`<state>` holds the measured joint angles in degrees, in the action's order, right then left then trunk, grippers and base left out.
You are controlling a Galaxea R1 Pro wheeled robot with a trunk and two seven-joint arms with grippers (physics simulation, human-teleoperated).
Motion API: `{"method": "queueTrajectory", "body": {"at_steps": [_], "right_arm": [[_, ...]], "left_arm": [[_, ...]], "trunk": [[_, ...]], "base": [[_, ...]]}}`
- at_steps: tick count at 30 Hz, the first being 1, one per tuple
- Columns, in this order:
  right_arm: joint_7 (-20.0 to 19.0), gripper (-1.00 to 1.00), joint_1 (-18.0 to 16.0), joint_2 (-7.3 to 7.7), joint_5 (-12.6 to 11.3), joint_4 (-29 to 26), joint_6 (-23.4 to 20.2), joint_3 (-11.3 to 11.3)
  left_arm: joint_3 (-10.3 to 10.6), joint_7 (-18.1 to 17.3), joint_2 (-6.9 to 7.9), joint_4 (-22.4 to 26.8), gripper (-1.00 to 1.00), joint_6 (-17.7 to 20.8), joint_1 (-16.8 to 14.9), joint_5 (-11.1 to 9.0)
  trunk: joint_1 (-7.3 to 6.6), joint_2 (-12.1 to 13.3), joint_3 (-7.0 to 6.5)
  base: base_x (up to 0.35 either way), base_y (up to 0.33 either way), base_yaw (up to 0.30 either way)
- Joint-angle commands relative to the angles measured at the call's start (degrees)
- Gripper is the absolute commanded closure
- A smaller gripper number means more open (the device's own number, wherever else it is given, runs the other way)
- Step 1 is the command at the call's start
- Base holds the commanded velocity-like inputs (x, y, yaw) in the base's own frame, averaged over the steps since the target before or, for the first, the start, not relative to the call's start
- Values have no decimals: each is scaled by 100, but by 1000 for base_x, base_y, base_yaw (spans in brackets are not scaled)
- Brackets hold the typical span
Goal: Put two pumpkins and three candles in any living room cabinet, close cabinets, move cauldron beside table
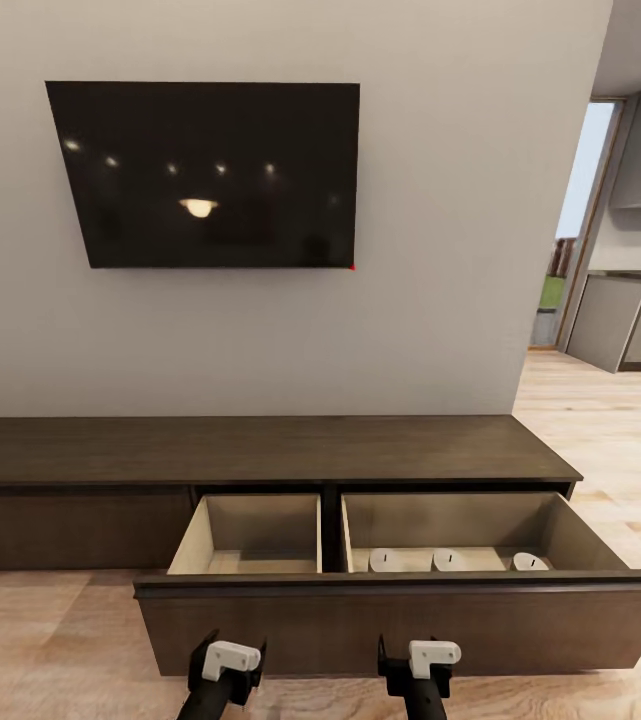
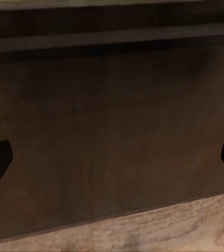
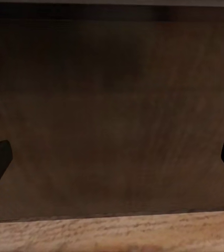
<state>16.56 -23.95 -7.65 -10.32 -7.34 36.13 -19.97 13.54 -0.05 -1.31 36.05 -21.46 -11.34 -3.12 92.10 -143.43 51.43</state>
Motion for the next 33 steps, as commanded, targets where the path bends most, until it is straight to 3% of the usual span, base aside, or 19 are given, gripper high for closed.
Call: {"method": "queueTrajectory", "body": {"at_steps": [1, 8, 11, 16, 33], "right_arm": [[23, -100, -4, 0, -49, 4, 17, -51], [23, -100, -4, 0, -49, 4, 17, -51], [23, -100, -4, 0, -49, 4, 17, -51], [23, -100, -4, 3, -49, 4, 17, -51], [23, -100, -4, 7, -62, 4, 12, -35]], "left_arm": [[14, -7, 8, 120, -100, 1, -2, -35], [7, -14, 16, 656, -100, 337, 0, -100], [12, -19, 19, 709, -100, 403, 0, -350], [24, -21, 17, 682, -100, 444, 0, -527], [23, 10, -18, 672, -100, 412, 65, -624]], "trunk": [[-1, -2, 6], [-1, -2, 6], [-1, -2, 6], [-1, -2, 6], [-1, -2, 6]], "base": [[0, 0, 0], [0, 0, 0], [0, 0, 0], [-26, 0, 0], [-173, 0, 0]]}}
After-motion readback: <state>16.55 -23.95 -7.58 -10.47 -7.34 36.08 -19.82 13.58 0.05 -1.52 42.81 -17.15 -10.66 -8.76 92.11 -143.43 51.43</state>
